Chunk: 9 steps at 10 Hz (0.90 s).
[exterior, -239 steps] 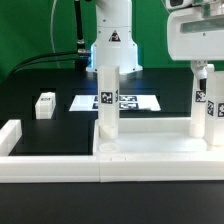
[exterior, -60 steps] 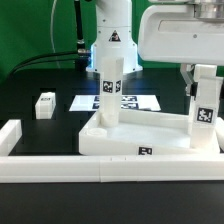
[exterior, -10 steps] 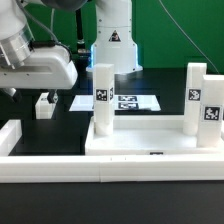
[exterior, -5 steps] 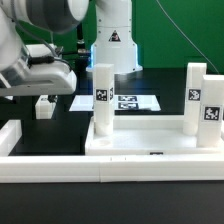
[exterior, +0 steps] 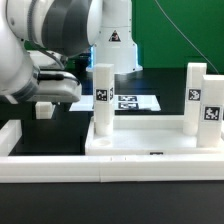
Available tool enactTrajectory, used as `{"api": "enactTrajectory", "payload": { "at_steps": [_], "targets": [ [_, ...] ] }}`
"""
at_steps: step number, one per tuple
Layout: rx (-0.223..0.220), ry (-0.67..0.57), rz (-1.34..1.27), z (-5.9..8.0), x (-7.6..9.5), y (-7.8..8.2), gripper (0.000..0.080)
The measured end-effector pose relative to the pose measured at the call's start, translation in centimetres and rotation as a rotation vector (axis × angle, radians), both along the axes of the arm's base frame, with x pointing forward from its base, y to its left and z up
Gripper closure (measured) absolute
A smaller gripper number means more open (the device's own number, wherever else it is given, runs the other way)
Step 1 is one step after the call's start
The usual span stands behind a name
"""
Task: Assemble desk
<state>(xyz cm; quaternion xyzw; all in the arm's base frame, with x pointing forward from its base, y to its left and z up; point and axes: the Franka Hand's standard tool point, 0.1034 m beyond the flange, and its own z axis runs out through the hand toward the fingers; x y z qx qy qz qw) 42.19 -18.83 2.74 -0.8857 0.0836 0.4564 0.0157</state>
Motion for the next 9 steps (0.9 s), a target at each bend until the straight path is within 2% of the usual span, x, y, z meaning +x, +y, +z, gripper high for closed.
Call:
{"api": "enactTrajectory", "payload": {
  "at_steps": [1,4,5,7,9],
  "targets": [
    [-0.022,-0.015,0.003,-0.8,-0.3,0.1,0.0151],
    [-0.016,-0.017,0.001,-1.1,-0.5,0.0,0.0151],
    [-0.008,-0.014,-0.002,-1.2,-0.8,0.0,0.0151],
    [0.054,-0.013,0.038,-1.1,-1.3,0.2,0.0151],
    [0.058,0.002,0.034,-1.2,-1.5,0.2,0.0151]
  ]
}}
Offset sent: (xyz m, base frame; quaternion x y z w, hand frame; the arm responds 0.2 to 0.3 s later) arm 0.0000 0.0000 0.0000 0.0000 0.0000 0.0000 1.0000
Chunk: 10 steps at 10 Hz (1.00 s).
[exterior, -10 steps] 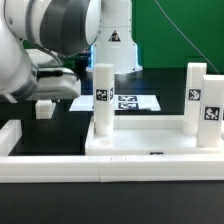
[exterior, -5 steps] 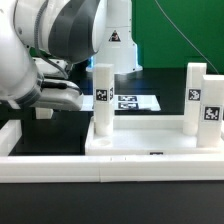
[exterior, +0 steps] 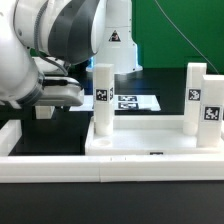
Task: Assemble desk
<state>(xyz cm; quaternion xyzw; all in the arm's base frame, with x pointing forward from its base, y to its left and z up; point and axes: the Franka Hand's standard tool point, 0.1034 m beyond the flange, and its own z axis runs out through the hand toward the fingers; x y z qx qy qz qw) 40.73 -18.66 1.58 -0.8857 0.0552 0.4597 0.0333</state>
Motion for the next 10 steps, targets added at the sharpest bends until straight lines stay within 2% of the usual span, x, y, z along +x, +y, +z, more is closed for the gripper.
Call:
{"api": "enactTrajectory", "payload": {
  "at_steps": [1,2,3,5,7,8,9,10],
  "targets": [
    [0.002,0.012,-0.001,0.1,-0.2,0.0,0.0151],
    [0.013,0.092,-0.016,0.2,-1.0,0.3,0.0151],
    [0.012,0.132,-0.014,-0.3,-0.9,0.4,0.0151],
    [0.032,0.253,-0.032,0.2,-1.6,0.8,0.0151],
    [0.032,0.253,-0.032,0.2,-1.6,0.8,0.0151],
    [0.032,0.253,-0.032,0.2,-1.6,0.8,0.0278],
    [0.032,0.253,-0.032,0.2,-1.6,0.8,0.0278],
    [0.032,0.253,-0.032,0.2,-1.6,0.8,0.0415]
  ]
}}
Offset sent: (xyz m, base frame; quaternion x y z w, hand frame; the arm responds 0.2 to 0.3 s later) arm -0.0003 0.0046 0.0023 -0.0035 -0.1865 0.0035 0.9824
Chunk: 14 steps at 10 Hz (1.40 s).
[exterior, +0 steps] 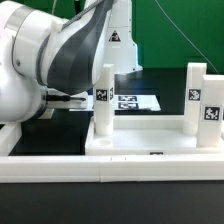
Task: Assemble desk
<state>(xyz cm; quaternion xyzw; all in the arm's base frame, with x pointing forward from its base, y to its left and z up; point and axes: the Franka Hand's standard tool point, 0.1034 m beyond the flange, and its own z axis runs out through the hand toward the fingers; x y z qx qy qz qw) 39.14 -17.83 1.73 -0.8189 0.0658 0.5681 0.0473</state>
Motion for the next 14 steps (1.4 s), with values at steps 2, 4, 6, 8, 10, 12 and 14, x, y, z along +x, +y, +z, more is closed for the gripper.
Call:
{"api": "enactTrajectory", "payload": {
  "at_steps": [2,4,6,8,10,12,14],
  "targets": [
    [0.0,0.0,0.0,0.0,0.0,0.0,0.0515],
    [0.0,0.0,0.0,0.0,0.0,0.0,0.0515],
    [0.002,0.007,0.0,0.1,-0.1,0.1,0.0515],
    [0.005,0.012,-0.003,1.8,0.7,0.1,0.0515],
    [0.014,-0.009,-0.001,5.1,2.6,0.8,0.0515],
    [0.007,-0.023,0.001,5.4,3.0,0.9,0.0515],
    [-0.001,-0.062,0.009,5.1,3.5,0.6,0.0515]
  ]
}}
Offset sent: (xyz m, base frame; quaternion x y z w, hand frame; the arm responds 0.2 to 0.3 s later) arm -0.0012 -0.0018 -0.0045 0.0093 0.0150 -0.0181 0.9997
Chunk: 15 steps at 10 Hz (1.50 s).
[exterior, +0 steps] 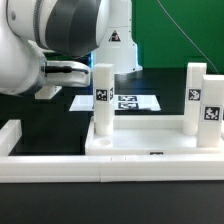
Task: Assemble desk
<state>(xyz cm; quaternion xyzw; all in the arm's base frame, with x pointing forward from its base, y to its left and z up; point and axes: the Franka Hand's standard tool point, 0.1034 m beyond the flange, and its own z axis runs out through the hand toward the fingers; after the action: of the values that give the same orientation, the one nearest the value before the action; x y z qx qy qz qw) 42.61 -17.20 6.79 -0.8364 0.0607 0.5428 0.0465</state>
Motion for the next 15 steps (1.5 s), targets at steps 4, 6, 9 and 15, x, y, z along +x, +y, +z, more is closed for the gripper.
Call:
{"api": "enactTrajectory", "payload": {
  "at_steps": [4,6,9,15],
  "targets": [
    [-0.017,-0.15,0.024,3.2,2.6,1.0,0.0515],
    [-0.04,-0.313,0.05,3.2,3.7,0.9,0.0515],
    [-0.07,-0.541,0.07,3.4,4.6,0.5,0.0515],
    [-0.124,-0.933,0.11,5.7,7.4,0.2,0.0515]
  ]
}}
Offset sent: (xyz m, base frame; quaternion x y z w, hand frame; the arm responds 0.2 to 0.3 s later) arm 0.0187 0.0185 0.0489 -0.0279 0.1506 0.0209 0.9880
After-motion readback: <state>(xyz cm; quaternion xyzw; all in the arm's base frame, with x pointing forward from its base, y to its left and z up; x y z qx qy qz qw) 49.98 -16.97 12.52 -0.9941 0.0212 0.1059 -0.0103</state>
